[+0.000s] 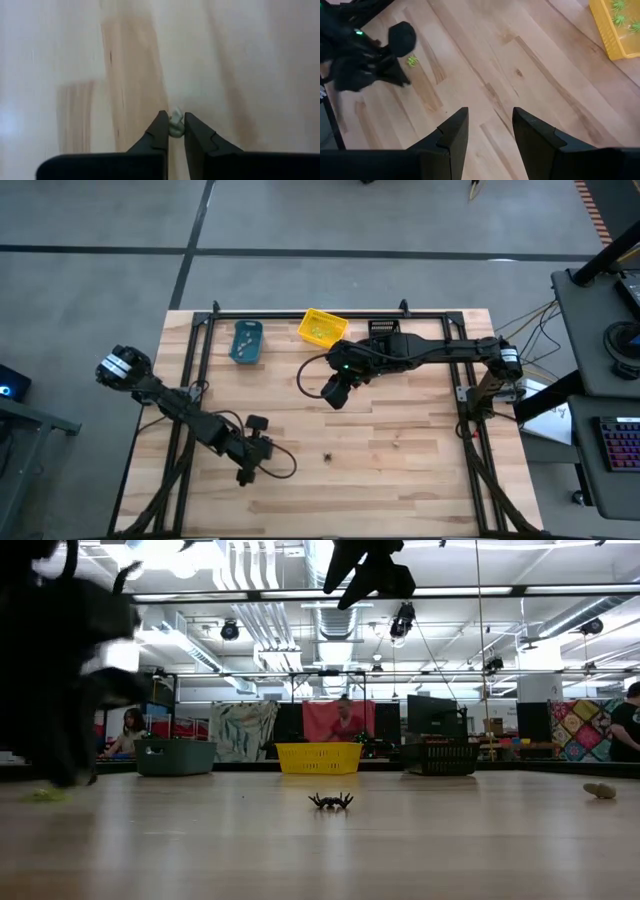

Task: Sort Halloween decoration
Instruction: Put the gray skull toy into the blue bin

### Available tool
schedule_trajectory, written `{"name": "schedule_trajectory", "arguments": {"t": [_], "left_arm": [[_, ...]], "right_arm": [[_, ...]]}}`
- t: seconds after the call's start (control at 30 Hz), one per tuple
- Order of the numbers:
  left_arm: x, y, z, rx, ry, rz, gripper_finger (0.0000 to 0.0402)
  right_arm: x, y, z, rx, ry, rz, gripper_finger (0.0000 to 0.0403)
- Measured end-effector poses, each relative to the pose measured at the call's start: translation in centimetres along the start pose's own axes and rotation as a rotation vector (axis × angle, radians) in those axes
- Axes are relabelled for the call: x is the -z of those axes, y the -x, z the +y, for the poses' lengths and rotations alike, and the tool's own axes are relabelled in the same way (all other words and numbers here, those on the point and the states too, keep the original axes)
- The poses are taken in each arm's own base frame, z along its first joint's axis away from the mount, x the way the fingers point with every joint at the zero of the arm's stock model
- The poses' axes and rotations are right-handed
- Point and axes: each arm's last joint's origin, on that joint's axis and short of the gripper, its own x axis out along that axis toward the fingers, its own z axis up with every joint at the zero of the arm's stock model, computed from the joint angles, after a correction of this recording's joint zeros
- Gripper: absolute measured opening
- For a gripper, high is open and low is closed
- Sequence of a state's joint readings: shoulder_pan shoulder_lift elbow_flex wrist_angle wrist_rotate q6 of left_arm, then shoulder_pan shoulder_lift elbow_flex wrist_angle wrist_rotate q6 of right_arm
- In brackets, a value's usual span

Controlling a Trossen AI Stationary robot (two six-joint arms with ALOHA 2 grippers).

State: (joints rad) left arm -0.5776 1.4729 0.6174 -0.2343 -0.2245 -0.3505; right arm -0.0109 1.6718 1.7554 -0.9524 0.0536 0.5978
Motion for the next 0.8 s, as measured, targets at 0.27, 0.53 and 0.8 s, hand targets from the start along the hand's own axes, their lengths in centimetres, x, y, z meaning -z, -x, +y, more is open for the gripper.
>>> {"name": "schedule_trajectory", "arguments": {"t": [0.27, 0.53, 0.8], "left_arm": [[-3.7, 4.5, 3.2, -0.038, 0.163, -0.076, 0.0001], [-2.9, 8.9, 14.2, -0.282, 0.516, -0.159, 0.0], [3.3, 12.2, 24.9, -0.502, 1.019, -0.142, 0.0]], "right_arm": [[0.0, 0.0, -0.3, 0.015, 0.034, 0.015, 0.0146], [-0.3, 0.0, -1.7, 0.06, 0.097, 0.054, 0.0146], [-1.1, 0.0, -3.3, 0.085, 0.151, 0.056, 0.0146]]}}
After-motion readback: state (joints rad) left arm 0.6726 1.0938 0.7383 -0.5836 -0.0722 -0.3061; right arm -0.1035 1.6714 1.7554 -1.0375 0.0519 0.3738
